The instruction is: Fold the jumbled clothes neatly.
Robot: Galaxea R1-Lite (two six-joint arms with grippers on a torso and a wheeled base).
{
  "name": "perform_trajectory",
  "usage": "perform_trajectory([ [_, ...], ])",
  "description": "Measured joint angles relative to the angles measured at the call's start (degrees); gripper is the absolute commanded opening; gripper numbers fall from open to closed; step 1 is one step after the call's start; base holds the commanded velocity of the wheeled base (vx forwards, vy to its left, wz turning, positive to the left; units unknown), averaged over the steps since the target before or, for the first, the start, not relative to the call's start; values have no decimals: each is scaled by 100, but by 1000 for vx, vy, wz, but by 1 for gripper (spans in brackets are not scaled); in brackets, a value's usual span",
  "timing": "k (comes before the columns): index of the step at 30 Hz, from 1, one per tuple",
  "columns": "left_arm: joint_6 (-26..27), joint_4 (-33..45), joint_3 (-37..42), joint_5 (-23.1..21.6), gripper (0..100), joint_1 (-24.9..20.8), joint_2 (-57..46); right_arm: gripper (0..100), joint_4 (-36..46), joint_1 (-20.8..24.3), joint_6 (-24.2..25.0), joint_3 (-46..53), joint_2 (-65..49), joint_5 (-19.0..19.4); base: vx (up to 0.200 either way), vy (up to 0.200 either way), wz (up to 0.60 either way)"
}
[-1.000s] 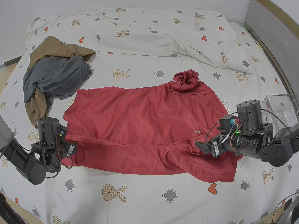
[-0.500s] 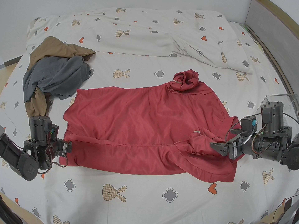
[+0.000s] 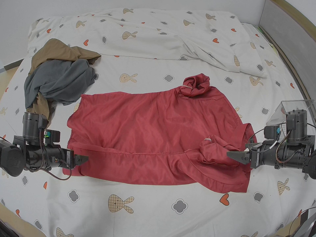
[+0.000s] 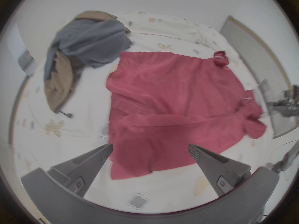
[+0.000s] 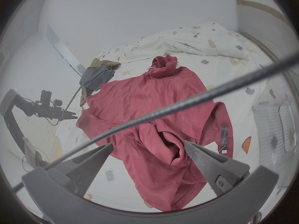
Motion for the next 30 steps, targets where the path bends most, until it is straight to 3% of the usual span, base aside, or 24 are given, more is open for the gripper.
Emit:
perform_trajectory([
  [4,-330,471,-177,-1007,100,105,-50,100,0,-204,227,12,162,374,0,0,0],
  [10,-524,717,-325,-1705,100,226,210,100,35,-428,433,265,410,594,0,0,0],
  [21,-522,712,-468,-1831,100,258,827,100,20,-505,521,602,634,728,0,0,0],
  [30,-507,703,-551,-1833,100,260,1135,100,2,-407,1100,265,1067,1007,0,0,0],
])
